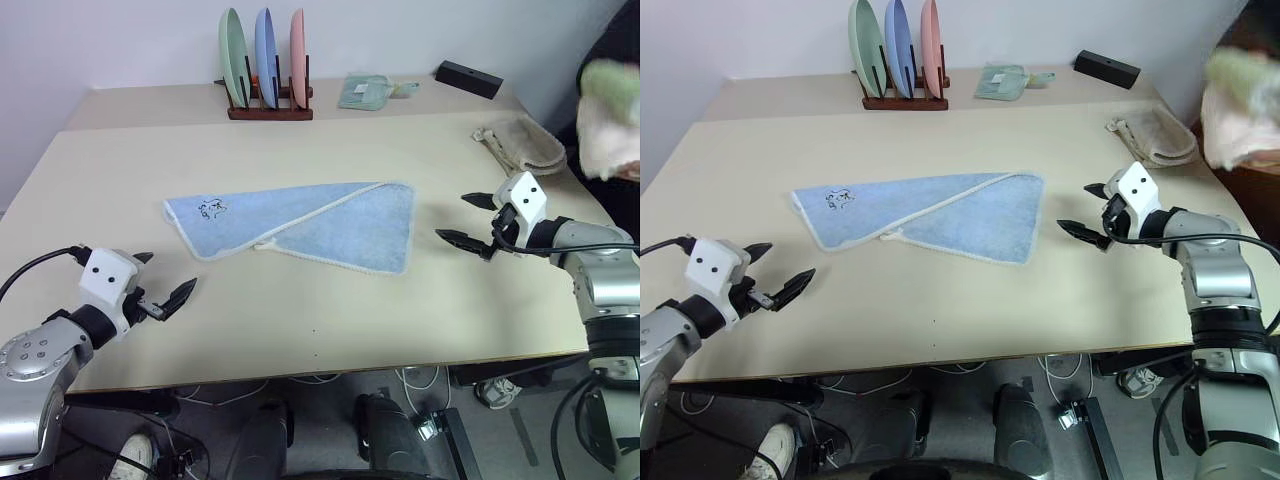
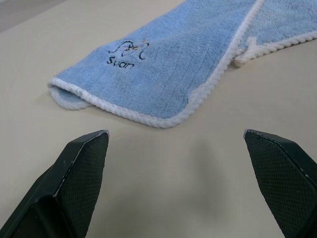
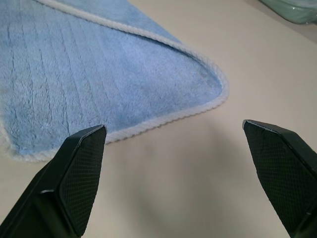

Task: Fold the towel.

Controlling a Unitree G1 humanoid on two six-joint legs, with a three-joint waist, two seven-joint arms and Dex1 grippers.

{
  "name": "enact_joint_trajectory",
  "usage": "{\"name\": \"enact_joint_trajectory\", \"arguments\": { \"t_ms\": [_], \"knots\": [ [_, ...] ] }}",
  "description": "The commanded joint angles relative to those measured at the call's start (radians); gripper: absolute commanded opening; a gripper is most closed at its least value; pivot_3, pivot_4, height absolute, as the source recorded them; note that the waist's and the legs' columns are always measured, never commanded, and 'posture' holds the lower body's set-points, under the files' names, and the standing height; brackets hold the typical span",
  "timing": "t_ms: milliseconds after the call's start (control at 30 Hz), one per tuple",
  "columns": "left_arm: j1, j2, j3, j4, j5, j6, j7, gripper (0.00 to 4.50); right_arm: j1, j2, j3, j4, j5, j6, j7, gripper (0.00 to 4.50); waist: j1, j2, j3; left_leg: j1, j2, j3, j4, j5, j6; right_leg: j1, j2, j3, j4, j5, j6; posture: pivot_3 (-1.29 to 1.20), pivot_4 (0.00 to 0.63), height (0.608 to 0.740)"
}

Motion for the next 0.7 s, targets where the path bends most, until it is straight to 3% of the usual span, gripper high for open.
{"name": "enact_joint_trajectory", "arguments": {
  "t_ms": [33,400,700],
  "knots": [
    [0.005,0.010,0.021,-0.034,-0.004,0.002,0.007,4.47,-0.016,0.006,-0.004,-0.042,0.010,0.005,-0.005,4.50,0.000,0.000,0.000,0.000,0.000,0.000,0.000,0.000,0.000,0.000,0.000,0.000,0.000,0.000,0.000,0.00,0.150,0.740],
    [-0.003,0.029,-0.015,-0.104,0.004,0.024,0.009,4.47,0.014,0.082,0.031,-0.136,0.009,0.059,-0.038,4.50,0.001,0.000,0.000,0.000,0.000,0.000,0.000,0.000,0.000,0.000,0.000,0.000,0.000,0.000,0.000,0.00,0.150,0.740],
    [-0.099,0.112,-0.278,-0.142,0.150,0.051,0.000,4.47,0.094,0.143,0.043,-0.336,0.118,0.244,-0.037,4.50,0.006,0.000,0.000,0.000,0.000,0.000,0.000,0.000,0.000,0.000,0.000,0.000,-0.001,0.000,0.000,0.00,0.150,0.740]
  ]
}}
